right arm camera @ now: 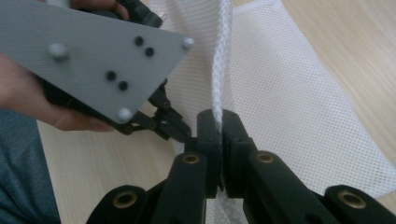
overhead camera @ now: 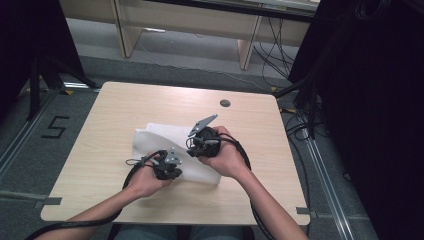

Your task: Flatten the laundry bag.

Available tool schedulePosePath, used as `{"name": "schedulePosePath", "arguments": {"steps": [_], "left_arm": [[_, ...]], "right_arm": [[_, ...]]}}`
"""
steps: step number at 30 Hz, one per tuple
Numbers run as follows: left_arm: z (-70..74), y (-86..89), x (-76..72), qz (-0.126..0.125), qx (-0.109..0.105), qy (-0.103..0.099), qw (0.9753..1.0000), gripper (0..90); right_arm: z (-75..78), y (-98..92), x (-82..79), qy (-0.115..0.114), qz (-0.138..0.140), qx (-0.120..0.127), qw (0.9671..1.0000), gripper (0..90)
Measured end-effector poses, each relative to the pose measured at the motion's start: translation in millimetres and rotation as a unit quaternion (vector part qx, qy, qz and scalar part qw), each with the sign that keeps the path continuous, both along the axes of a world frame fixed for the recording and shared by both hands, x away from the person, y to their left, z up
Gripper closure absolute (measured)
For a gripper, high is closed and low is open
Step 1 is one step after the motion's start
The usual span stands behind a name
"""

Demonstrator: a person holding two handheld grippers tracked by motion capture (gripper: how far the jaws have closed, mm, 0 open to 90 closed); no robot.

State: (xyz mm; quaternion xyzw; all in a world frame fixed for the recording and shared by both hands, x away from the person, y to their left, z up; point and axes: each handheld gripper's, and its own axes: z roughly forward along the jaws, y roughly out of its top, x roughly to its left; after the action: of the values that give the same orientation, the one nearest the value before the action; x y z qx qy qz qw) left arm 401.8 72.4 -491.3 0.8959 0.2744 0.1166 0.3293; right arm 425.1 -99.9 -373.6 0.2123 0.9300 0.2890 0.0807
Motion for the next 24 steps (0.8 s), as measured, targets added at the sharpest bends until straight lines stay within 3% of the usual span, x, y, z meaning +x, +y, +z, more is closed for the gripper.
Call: {"name": "schedulePosePath", "arguments": {"steps": [1, 2, 4, 5, 7, 14, 17, 19, 24], "left_arm": [[0.6, 1.1, 1.9, -0.006, 0.012, -0.001, 0.9999, 87.4], [-0.6, 0.4, 2.2, -0.004, 0.004, 0.001, 1.0, 87.4], [-1.1, 0.3, 3.3, 0.0, 0.007, -0.007, 1.0, 87.4], [-3.3, 0.0, 4.1, 0.008, -0.003, -0.009, 0.9999, 87.3], [-2.9, 1.2, 6.5, 0.001, 0.004, 0.0, 1.0, 87.0], [-6.3, 0.8, 7.1, 0.016, -0.006, -0.024, 0.9996, 85.0], [-6.7, 1.1, 6.1, 0.009, -0.007, -0.019, 0.9997, 82.5], [-5.1, 2.3, 2.7, 0.002, -0.008, -0.02, 0.9998, 79.6], [3.8, 14.2, -12.1, -0.001, -0.011, -0.017, 0.9998, 73.7]], "right_arm": [[0.1, 0.7, -1.2, 0.005, -0.002, 0.001, 1.0, 88.6], [-0.1, 1.0, -0.7, -0.001, 0.003, 0.001, 1.0, 88.6], [0.1, 2.3, -2.3, 0.006, 0.005, 0.004, 1.0, 88.6], [-0.4, 2.6, -1.2, -0.003, 0.013, 0.007, 0.9999, 88.6], [0.4, 3.1, -2.4, -0.003, 0.009, 0.007, 0.9999, 88.6], [-1.3, 3.5, -0.4, -0.005, 0.011, 0.01, 0.9999, 88.5], [-3.9, 3.6, -0.6, -0.003, 0.006, 0.012, 0.9999, 88.5], [-4.5, 3.5, -2.0, 0.008, 0.001, 0.006, 0.9999, 88.5], [-5.9, 3.3, -3.8, 0.007, 0.004, 0.007, 0.9999, 88.6]]}}
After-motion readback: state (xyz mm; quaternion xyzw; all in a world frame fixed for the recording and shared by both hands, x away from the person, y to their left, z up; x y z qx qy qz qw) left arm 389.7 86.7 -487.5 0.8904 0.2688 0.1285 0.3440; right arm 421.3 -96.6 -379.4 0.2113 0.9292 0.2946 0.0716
